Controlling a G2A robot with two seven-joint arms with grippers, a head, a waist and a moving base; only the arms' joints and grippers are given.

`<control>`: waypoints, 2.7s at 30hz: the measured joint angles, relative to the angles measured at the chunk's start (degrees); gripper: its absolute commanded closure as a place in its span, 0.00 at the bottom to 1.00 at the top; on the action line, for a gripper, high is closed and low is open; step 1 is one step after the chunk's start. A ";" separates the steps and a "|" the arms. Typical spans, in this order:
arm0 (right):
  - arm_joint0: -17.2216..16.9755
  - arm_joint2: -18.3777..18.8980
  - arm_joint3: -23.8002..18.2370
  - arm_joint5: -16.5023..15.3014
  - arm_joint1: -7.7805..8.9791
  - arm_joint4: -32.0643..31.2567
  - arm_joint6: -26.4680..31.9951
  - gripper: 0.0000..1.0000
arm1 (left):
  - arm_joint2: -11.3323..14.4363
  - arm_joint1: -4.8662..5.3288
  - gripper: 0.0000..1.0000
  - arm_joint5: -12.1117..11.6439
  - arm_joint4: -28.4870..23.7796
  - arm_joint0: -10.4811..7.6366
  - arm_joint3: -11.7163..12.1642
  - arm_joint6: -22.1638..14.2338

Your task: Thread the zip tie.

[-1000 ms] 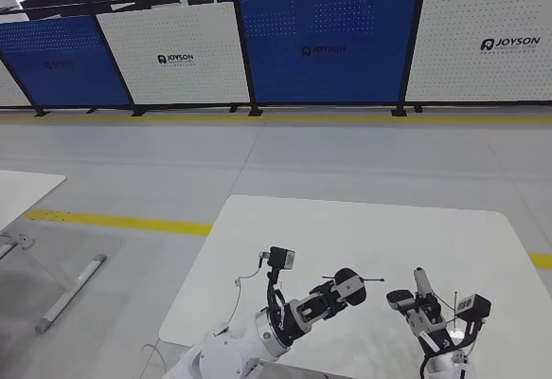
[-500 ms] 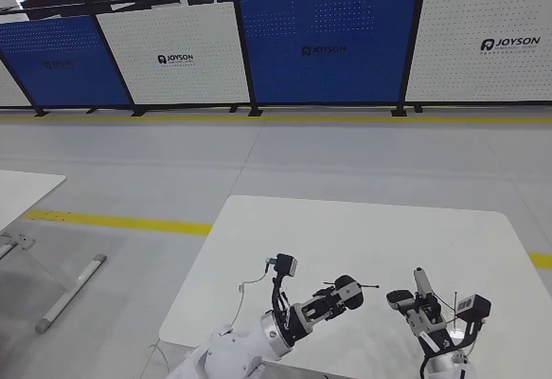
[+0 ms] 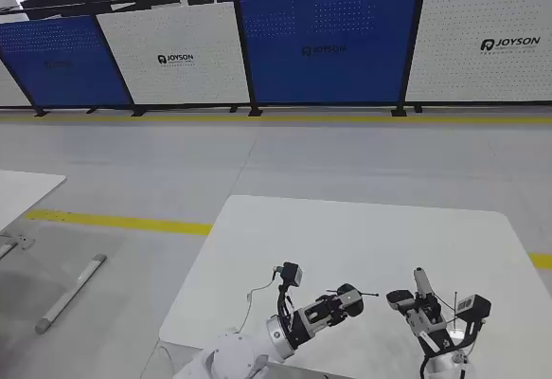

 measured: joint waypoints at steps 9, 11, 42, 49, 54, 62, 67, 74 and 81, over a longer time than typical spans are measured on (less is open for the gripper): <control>0.00 0.00 0.00 0.00 0.00 0.00 0.00 0.00 | 0.00 0.00 1.00 0.02 0.03 -0.01 -0.01 0.04; 0.00 0.00 0.00 0.00 0.00 0.00 0.00 0.00 | -0.03 -0.03 1.00 -0.05 0.58 -0.26 -0.43 0.75; 0.00 0.00 0.00 0.00 0.00 0.00 0.00 0.00 | -0.61 0.52 1.00 1.74 8.53 1.88 -7.85 3.83; 0.00 0.00 0.00 0.00 0.00 0.00 0.00 0.00 | 1.38 0.23 1.00 4.64 8.67 0.64 -3.96 3.72; 0.00 0.00 0.00 0.00 0.00 0.00 0.00 0.00 | 1.36 0.23 1.00 4.61 8.71 0.66 -4.01 3.72; 0.19 4.54 -3.05 3.86 0.88 -7.71 2.90 0.00 | 1.36 0.23 1.00 4.61 8.71 0.66 -4.01 3.71; -0.46 11.56 -5.83 9.76 2.31 -17.00 9.10 0.00 | 1.36 0.23 1.00 4.61 8.71 0.66 -4.01 3.71; 1.69 16.47 -5.59 16.59 3.31 -26.27 13.65 0.00 | 1.36 0.23 1.00 4.61 8.71 0.66 -4.01 3.71; 1.63 16.40 -5.61 16.38 3.29 -26.07 13.61 0.00 | 1.36 0.23 1.00 4.61 8.71 0.66 -4.01 3.71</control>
